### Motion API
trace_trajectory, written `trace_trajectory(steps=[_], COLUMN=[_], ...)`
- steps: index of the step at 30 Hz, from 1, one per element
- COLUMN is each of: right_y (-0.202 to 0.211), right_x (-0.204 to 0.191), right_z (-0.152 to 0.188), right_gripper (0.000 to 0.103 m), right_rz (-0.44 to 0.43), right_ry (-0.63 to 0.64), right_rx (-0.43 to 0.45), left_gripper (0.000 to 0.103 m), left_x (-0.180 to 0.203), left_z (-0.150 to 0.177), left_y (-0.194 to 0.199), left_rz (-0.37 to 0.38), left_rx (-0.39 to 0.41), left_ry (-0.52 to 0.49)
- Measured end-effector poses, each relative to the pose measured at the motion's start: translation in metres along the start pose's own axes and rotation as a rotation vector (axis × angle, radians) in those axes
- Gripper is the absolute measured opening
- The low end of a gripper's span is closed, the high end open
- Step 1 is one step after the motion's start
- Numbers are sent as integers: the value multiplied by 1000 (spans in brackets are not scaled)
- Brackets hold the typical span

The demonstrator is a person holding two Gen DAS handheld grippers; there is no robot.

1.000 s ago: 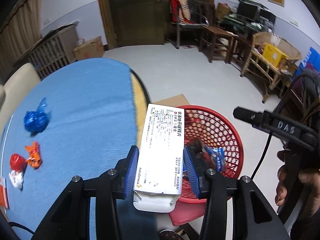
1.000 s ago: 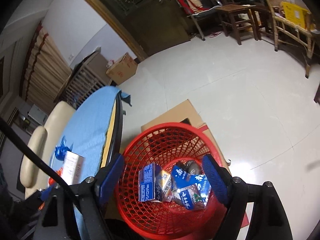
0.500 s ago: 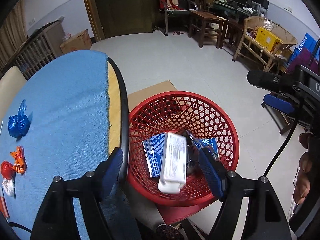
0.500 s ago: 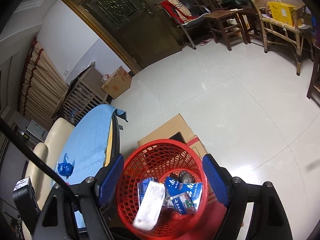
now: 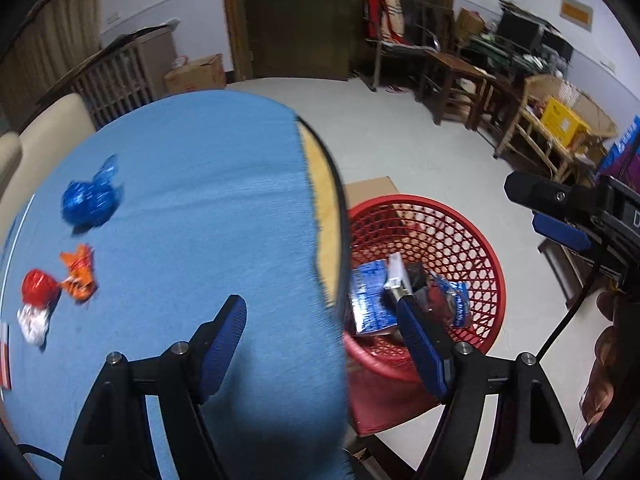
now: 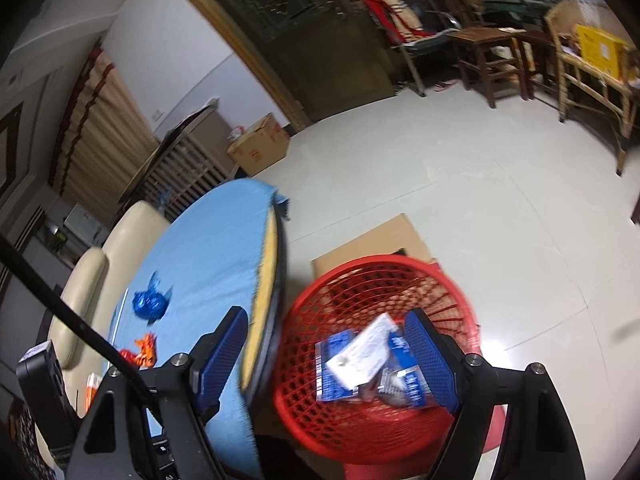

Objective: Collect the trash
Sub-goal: 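Move both tools back over the table toward the remaining trash, then grasp the orange taped bundle with the right gripper while the left grasps the white plastic bag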

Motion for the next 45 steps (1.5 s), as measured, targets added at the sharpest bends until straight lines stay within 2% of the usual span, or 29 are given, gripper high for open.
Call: trace_trajectory(steps=[8, 16, 26, 32, 34, 38, 45], right_y=[3, -8, -44, -77, -92, -123, -178], right_x=[-63, -124, -205, -260, -289, -338, -387], right_z=[23, 52, 97, 114, 119, 125, 127], right_gripper=[83, 83, 83, 83, 83, 83, 81], right_rz=[-36, -66, -95, -132, -172, -195, -146], right_ry=[121, 249, 436, 520, 554, 607, 628], right_rx=[-20, -67, -178, -233, -255, -268, -274], left_gripper=[78, 78, 78, 78, 78, 78, 78], left_x=[-62, -150, -264, -295, -301, -313, -329], left_z=[33, 76, 121, 134, 135, 137, 128], left_y=[36, 62, 88, 92, 92, 88, 83], left_rz=[-48, -134, -222, -237, -239, -238, -236], left_rx=[62, 99, 147, 159, 157, 153, 150], left_ry=[121, 308, 550, 616, 621, 636, 649])
Point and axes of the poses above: each gripper's, at about its wrist camera, not at the fingertips, and y roughly against the way its jaws point, x to its right, z to its underside, the point moved 1 cm from there along -y, roughly the way its jaws point, and after that the axes turned 9 degrees about z, right-handed, at the moved point
